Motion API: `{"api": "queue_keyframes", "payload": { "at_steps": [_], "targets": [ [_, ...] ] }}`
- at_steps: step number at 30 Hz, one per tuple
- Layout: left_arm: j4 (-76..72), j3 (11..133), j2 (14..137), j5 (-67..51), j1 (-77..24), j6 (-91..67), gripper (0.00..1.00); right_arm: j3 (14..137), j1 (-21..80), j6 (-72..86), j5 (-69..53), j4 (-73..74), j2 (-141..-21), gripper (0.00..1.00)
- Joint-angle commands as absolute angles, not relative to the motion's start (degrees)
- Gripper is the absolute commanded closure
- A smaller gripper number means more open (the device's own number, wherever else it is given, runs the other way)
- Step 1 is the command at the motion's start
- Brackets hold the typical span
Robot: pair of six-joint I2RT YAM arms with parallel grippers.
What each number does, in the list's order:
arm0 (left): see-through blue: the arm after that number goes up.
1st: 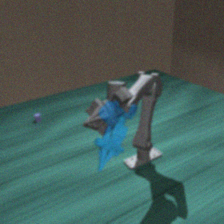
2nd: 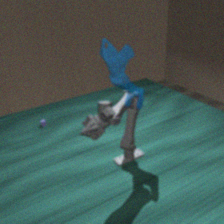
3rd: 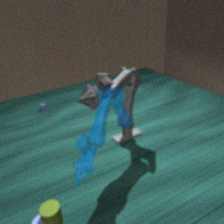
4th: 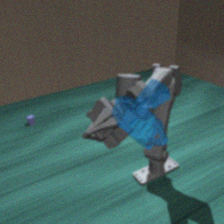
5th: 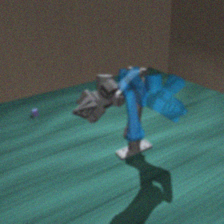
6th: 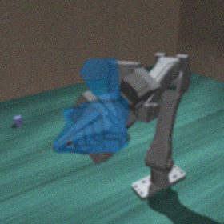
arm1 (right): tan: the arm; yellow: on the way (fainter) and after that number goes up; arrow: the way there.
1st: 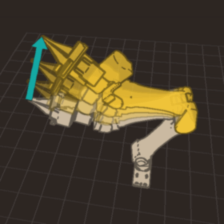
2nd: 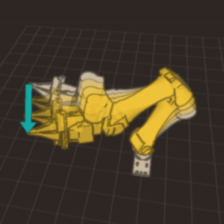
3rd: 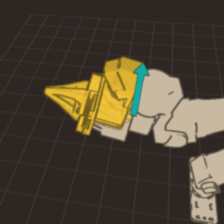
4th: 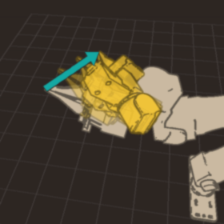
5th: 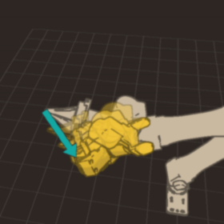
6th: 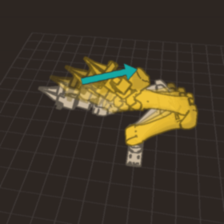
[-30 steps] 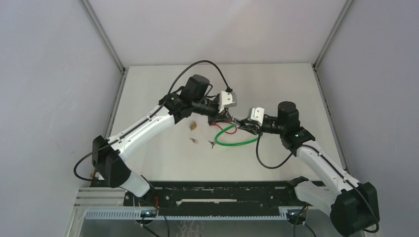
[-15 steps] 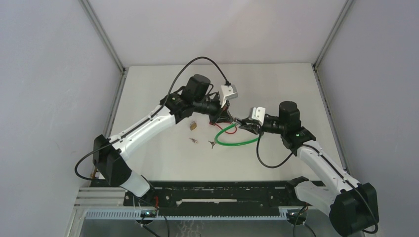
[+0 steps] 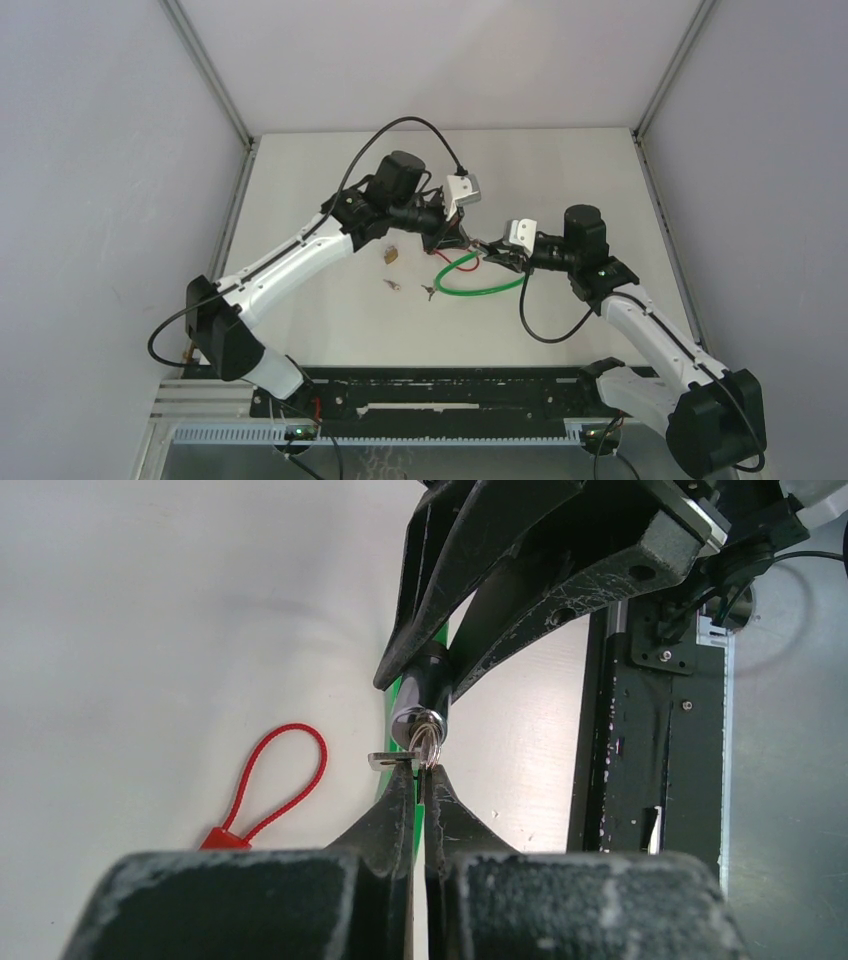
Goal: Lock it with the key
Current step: Lock the lock at the center of the board, then place the lock at the center of the board.
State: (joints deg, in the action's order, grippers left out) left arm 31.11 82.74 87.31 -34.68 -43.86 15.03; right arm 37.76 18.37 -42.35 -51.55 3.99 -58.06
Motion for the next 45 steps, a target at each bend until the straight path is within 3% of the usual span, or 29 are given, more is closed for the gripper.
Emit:
{"api": "queue_keyframes", "payload": {
  "at_steps": [1,19,24,30,35,39,45],
  "targets": [
    [31.5,87.7,83.5,-36.2,-43.4,15.1,1.0,36.4,17.6,-44.7,-46.6,9.7,-59.8,1.0],
    [35.8,91.9,81.5,-37.7,-39.6,15.9,1.0,39.2,14.8,-42.0,-47.9,12.0,-60.1,1.0],
    [32.8,90.8,80.0,-34.1,-38.0,13.4,1.0,46.9,6.8,-41.2,-56.7,23.8,-58.1,1.0],
    [30.0,90.0,81.0,-32.0,-38.0,12.3,1.0,55.1,1.8,-42.5,-56.8,40.8,-58.0,1.0],
    [29.3,89.9,81.5,-31.1,-38.0,11.8,1.0,58.8,-1.2,-40.3,-55.6,45.8,-63.9,1.0],
    [28.7,88.5,81.1,-31.8,-38.1,11.6,1.0,61.3,-1.4,-33.6,-52.0,41.7,-70.4,1.0],
    [28.5,87.1,81.1,-32.6,-38.1,11.2,0.99,75.8,-2.5,-27.8,-51.7,41.3,-86.2,1.0]
  ]
}}
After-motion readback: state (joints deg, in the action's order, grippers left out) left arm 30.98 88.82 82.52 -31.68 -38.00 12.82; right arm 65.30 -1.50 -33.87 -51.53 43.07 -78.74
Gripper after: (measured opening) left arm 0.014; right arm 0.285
